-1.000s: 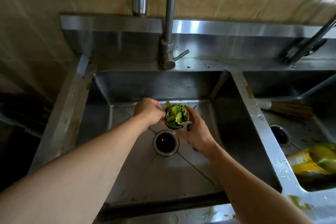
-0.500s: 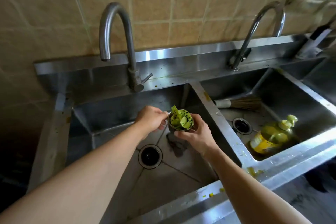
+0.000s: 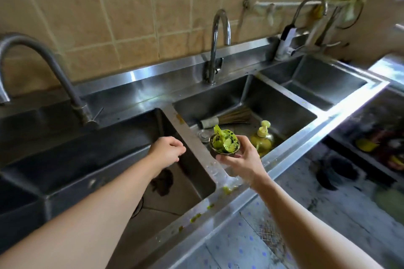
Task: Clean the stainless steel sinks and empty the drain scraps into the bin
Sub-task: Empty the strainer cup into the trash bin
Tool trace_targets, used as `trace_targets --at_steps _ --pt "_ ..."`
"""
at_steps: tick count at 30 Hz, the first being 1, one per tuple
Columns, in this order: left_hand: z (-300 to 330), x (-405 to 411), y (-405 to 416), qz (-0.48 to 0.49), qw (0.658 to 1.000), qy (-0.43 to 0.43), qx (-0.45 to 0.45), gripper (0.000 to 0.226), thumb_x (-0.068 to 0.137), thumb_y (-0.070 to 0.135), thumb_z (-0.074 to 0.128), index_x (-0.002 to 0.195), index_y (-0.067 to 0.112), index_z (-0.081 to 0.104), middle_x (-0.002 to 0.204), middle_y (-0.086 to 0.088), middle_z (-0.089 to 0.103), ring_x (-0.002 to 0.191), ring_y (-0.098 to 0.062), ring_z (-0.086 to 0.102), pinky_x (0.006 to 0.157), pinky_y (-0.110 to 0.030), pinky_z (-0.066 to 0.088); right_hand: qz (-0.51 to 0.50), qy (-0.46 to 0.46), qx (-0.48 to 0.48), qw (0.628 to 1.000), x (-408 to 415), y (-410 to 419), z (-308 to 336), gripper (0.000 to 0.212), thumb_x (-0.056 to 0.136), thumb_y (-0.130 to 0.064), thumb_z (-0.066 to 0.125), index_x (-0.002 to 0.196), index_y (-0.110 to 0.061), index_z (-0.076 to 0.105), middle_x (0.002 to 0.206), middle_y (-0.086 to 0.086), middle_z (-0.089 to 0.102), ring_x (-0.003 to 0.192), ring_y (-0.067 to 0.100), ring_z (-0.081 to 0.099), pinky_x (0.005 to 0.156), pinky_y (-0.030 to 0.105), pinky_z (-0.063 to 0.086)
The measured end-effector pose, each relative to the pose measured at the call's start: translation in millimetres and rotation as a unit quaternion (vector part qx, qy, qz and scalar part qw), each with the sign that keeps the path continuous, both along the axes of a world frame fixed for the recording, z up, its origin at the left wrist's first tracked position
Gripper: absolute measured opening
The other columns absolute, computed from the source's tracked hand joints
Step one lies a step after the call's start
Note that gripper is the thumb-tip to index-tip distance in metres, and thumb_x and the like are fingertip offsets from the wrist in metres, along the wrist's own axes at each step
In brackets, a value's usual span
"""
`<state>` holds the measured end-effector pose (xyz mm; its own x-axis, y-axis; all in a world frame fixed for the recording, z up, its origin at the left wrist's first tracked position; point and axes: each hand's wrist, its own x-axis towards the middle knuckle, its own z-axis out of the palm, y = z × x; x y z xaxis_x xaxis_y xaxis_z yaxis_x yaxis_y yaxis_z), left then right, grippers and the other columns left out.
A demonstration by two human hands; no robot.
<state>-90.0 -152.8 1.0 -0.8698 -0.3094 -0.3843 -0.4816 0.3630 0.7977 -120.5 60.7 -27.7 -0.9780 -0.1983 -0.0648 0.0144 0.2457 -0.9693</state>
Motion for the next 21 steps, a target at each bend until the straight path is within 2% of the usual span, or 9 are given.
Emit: trace_targets --at_steps 2,5,7,10,11,14,15,21 --pt "5.1 -10.0 37.0 -0.021 1.000 0.002 -0.002 0.004 0.091 0.017 0.060 0.092 0.018 0.064 0.090 -0.003 0.065 0.070 -0.013 0.060 0.049 -0.020 0.037 -0.016 -0.001 -0.003 1.000 -3.3 37.8 3.1 0.056 0.063 -0.012 0.087 0.105 -0.027 0.053 0.102 -0.006 0.066 0.090 0.008 0.065 0.068 0.017 0.053" --pt "12.3 -20.4 84.1 -0.051 0.999 0.002 -0.004 0.012 0.092 0.016 0.059 0.103 0.015 0.063 0.096 -0.003 0.064 0.072 -0.012 0.059 0.053 -0.021 0.038 -0.044 0.004 0.014 0.999 -8.4 86.3 4.4 0.060 0.051 -0.031 0.087 0.100 -0.034 0.054 0.105 -0.010 0.066 0.102 0.010 0.062 0.091 0.029 0.051" --pt "15.1 -28.9 119.6 -0.059 0.998 0.007 -0.009 0.010 0.091 0.016 0.060 0.100 0.016 0.063 0.096 -0.004 0.065 0.074 -0.013 0.060 0.052 -0.021 0.038 -0.050 0.000 0.017 0.999 -13.5 122.9 5.9 0.060 0.054 -0.026 0.089 0.102 -0.034 0.054 0.106 -0.011 0.065 0.105 0.010 0.061 0.097 0.034 0.049" --pt "19.1 -42.3 175.6 -0.077 0.997 0.016 -0.001 0.010 0.090 0.013 0.059 0.099 0.015 0.063 0.092 -0.004 0.063 0.068 -0.011 0.058 0.046 -0.017 0.037 -0.069 0.008 0.033 0.997 -20.4 176.0 8.8 0.067 0.046 -0.041 0.085 0.105 -0.032 0.054 0.108 -0.009 0.065 0.106 0.010 0.061 0.095 0.037 0.050" --pt "20.3 -47.6 198.7 -0.091 0.996 0.016 0.005 0.010 0.091 0.013 0.059 0.100 0.015 0.062 0.091 -0.004 0.063 0.068 -0.011 0.057 0.046 -0.016 0.037 -0.079 0.010 0.033 0.996 -21.2 197.3 10.0 0.065 0.046 -0.041 0.085 0.103 -0.033 0.055 0.107 -0.008 0.066 0.105 0.010 0.061 0.094 0.036 0.051" --pt "21.8 -60.7 250.6 -0.122 0.992 0.016 0.007 0.009 0.088 0.015 0.060 0.095 0.018 0.063 0.090 -0.001 0.063 0.074 -0.012 0.061 0.054 -0.020 0.040 -0.104 0.008 0.019 0.994 -23.4 246.5 10.0 0.053 0.057 -0.021 0.088 0.098 -0.032 0.056 0.103 -0.006 0.067 0.101 0.010 0.063 0.093 0.037 0.052" --pt "21.7 -65.6 268.6 -0.131 0.991 0.017 0.008 0.008 0.087 0.014 0.061 0.094 0.017 0.063 0.089 -0.001 0.063 0.075 -0.013 0.061 0.055 -0.020 0.041 -0.114 0.009 0.017 0.993 -23.5 262.8 11.4 0.052 0.058 -0.020 0.088 0.098 -0.032 0.056 0.102 -0.006 0.068 0.101 0.010 0.063 0.093 0.037 0.052" --pt "24.0 -95.1 366.8 -0.201 0.979 0.021 0.017 0.017 0.089 0.008 0.060 0.106 0.007 0.063 0.092 -0.004 0.059 0.080 -0.015 0.057 0.041 -0.006 0.040 -0.180 0.012 0.017 0.983 -31.1 349.2 10.9 0.056 0.049 -0.035 0.083 0.098 -0.034 0.055 0.104 -0.009 0.067 0.104 0.010 0.062 0.094 0.038 0.051"
